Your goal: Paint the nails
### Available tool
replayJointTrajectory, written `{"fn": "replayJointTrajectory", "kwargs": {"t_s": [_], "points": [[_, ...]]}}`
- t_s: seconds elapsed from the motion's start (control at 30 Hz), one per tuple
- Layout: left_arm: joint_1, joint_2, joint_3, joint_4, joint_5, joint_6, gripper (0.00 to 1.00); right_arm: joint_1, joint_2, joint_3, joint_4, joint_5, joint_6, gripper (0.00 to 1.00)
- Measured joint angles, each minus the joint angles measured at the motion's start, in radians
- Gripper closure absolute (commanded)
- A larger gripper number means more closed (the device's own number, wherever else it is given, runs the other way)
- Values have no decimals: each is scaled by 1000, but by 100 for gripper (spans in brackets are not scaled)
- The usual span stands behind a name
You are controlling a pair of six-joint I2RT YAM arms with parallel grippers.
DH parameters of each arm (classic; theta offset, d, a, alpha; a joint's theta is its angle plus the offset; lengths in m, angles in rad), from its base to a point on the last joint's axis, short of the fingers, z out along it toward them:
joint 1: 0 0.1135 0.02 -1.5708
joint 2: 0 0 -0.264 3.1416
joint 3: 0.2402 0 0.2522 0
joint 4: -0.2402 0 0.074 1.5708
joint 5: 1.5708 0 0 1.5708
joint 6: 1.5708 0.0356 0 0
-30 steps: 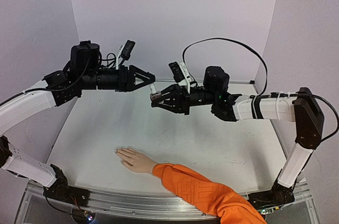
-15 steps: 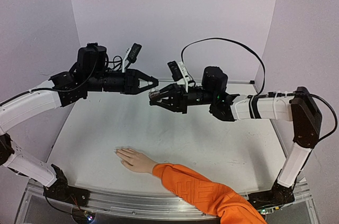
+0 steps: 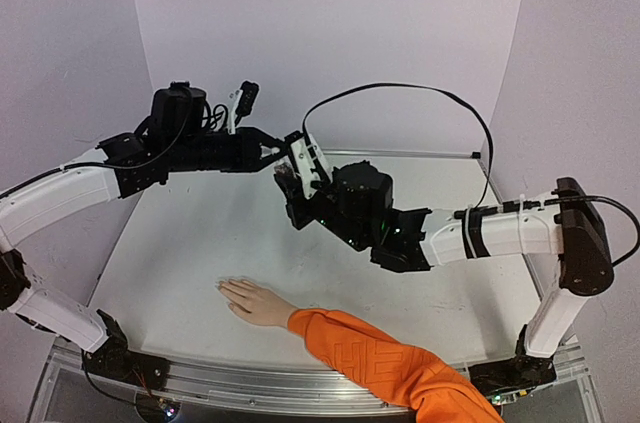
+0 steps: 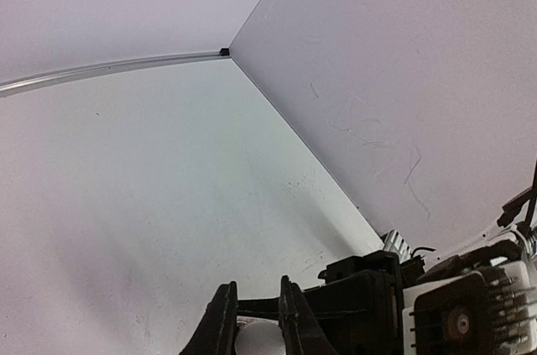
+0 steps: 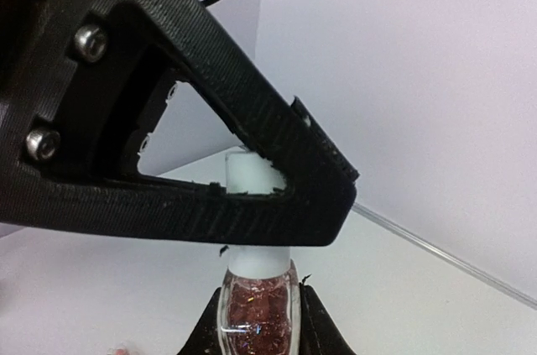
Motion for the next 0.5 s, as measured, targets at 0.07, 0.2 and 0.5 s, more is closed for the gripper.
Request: {"fn": "replayJointTrajectory", "kwargs": {"t_s": [0.07, 0.2, 0.5], "points": [[-3, 3, 8, 2, -2, 0, 96, 14, 3, 10, -3, 61, -45, 100], [-3, 6, 16, 0, -2, 2, 58, 9, 4, 15, 1, 51, -91, 100], [-21, -25, -5, -30, 80, 18, 10, -253, -10, -14, -9, -755, 32, 100]]}}
